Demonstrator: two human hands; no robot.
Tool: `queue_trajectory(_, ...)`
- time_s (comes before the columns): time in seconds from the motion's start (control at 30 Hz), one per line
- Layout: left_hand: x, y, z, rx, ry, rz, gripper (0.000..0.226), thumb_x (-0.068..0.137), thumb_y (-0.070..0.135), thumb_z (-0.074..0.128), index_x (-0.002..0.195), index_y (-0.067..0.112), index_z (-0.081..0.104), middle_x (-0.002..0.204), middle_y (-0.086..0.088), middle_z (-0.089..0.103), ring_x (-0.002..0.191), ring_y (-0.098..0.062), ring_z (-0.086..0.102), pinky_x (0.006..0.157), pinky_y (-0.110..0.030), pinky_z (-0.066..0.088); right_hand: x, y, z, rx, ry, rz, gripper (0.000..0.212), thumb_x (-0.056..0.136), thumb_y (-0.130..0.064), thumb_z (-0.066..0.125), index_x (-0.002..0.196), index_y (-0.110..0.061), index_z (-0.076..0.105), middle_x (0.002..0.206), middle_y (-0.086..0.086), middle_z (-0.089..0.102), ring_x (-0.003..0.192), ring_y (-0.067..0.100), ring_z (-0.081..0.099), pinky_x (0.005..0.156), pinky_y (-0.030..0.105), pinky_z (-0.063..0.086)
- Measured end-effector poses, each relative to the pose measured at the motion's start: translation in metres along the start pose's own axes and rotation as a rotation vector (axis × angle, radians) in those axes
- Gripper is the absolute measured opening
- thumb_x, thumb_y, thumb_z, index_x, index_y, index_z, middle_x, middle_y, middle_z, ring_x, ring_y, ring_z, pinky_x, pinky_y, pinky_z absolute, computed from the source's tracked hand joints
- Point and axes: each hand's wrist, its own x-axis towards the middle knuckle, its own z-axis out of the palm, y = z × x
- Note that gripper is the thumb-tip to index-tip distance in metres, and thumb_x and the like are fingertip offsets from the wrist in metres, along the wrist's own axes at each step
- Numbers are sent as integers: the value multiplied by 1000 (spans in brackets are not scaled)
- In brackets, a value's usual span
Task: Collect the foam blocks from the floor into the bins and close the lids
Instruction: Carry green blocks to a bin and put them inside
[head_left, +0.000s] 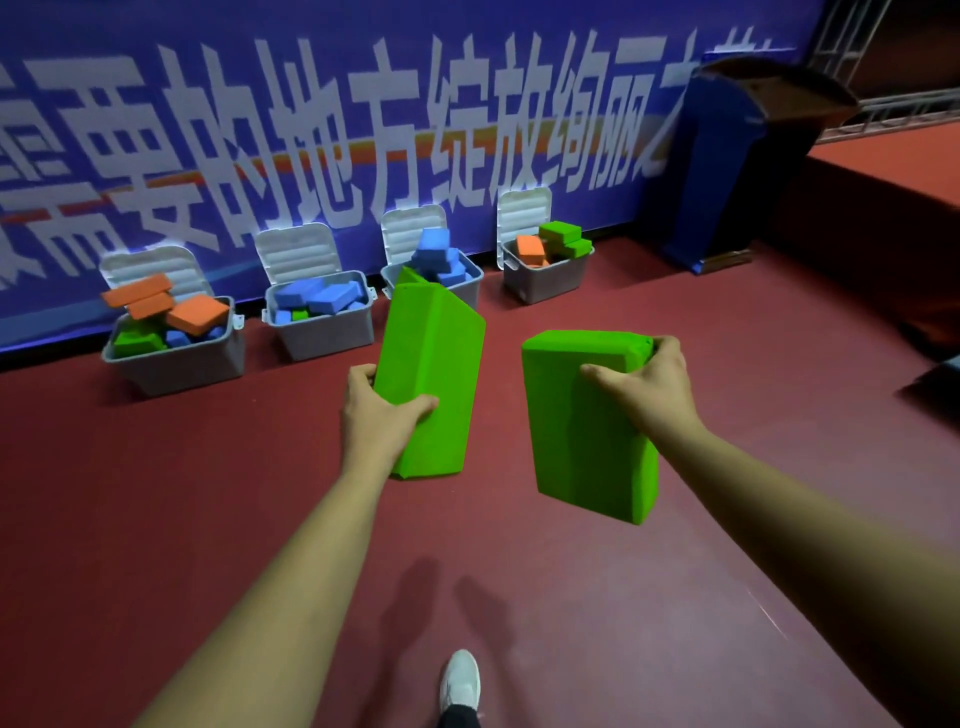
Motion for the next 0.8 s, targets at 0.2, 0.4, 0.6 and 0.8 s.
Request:
queue_trajectory(0.2,145,45,96,27,-119,70,69,62,22,89,119,13,49,119,-9,60,107,-25,57,82,-28,40,125,-3,23,14,75,60,77,51,-53,89,105,-17,47,108,7,62,96,21,64,86,45,56)
queue_trajectory(0.4,237,109,210,-14,-227,167,71,64,20,89,122,10,49,117,-6,57,103,-19,54,81,-23,37,237,31,2,-25,183,156,86,45,-62,84,108,-17,47,111,9,61,99,23,63,88,46,55)
queue_trajectory(0.6,321,131,341,-10,-278,183,74,61,25,90,121,12,49,120,-8,60,108,-23,56,86,-27,41,364,92,-9,-39,233,205,81,49,-56,88,107,-16,48,112,10,59,101,25,61,89,47,54)
queue_trajectory(0.8,406,149,446,52,-242,112,69,60,23,91,115,16,49,116,-8,61,106,-25,58,91,-37,47,526,127,15,23,144,195,89,40,-68,79,106,-17,47,110,9,58,101,25,61,89,48,54)
